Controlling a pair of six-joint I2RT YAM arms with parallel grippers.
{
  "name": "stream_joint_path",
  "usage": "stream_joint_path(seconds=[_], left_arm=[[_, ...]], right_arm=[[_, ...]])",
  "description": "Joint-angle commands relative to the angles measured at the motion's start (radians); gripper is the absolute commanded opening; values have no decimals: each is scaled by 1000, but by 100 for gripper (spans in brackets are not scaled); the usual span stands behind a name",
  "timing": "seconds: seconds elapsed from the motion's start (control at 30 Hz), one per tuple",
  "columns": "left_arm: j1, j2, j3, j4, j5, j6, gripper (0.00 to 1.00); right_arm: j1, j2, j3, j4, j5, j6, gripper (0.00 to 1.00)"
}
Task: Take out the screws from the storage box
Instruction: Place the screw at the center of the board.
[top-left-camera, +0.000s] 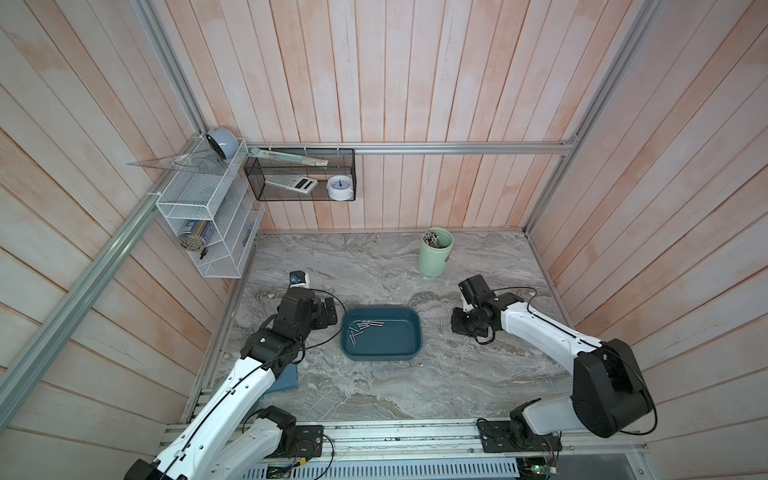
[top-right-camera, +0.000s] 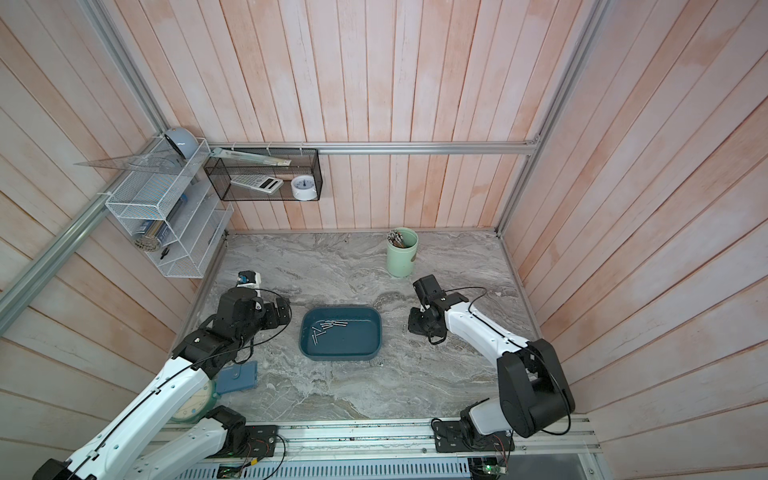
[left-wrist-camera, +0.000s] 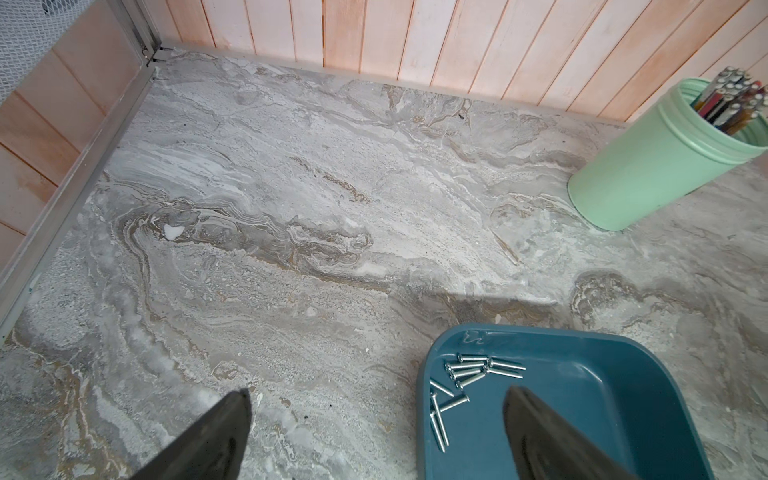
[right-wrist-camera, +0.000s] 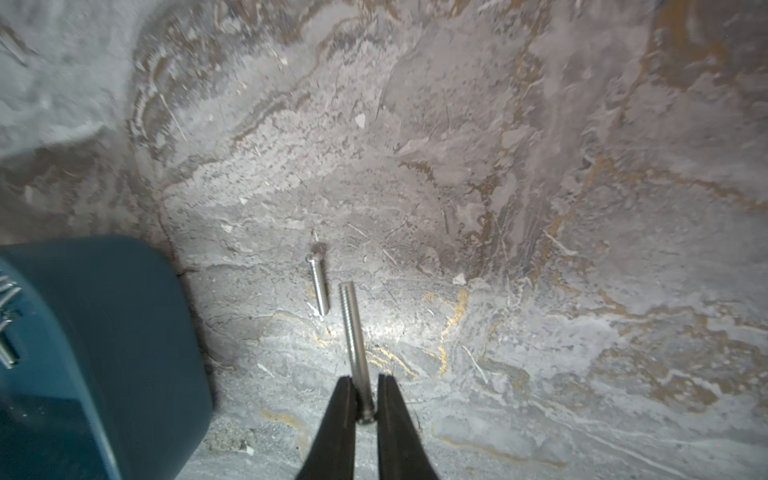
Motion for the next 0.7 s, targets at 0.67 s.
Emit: stream_joint_path(seconds=[0.67], left_arm=[[6, 17, -9, 21, 56, 17, 100]], right_arm=[[-1, 208, 78, 57, -67, -19, 0]])
